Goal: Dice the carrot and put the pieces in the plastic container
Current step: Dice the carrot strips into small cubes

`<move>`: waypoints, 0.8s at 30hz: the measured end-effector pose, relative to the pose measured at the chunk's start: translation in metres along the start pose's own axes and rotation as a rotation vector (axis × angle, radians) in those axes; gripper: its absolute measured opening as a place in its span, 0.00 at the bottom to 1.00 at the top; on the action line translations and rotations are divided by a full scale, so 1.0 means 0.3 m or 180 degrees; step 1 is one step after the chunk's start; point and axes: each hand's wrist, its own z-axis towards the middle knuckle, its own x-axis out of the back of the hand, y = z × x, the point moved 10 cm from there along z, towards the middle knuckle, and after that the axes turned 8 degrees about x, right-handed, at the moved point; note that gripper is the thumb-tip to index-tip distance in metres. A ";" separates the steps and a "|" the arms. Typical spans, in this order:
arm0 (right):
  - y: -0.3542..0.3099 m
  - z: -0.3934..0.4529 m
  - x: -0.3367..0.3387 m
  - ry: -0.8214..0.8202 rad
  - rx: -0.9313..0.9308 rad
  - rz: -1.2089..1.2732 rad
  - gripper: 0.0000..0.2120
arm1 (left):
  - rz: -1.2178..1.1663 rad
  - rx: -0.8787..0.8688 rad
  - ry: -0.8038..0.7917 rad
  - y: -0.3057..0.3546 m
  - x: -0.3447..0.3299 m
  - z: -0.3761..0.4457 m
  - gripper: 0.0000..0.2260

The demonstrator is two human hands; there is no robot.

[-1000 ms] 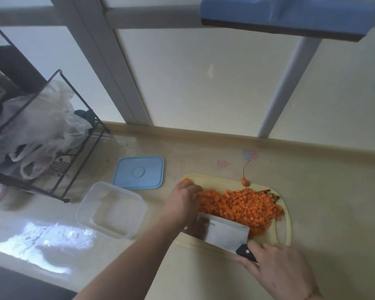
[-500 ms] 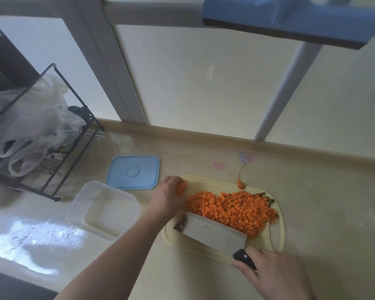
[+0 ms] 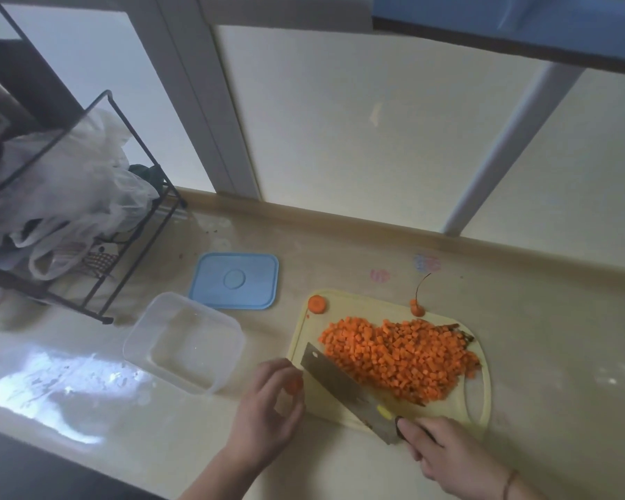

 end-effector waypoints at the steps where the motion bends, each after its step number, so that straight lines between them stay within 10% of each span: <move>1: 0.012 0.009 0.005 0.0011 -0.0024 0.0014 0.22 | 0.0022 0.0026 -0.0126 -0.011 -0.024 -0.009 0.09; 15: -0.041 -0.003 -0.010 0.0786 0.0261 -0.0637 0.20 | 0.0513 -0.0261 -0.0336 -0.033 -0.156 -0.017 0.05; 24: -0.033 -0.011 -0.061 0.0736 0.0437 -0.0698 0.45 | 0.0645 -0.0716 -0.0235 0.014 -0.169 -0.024 0.04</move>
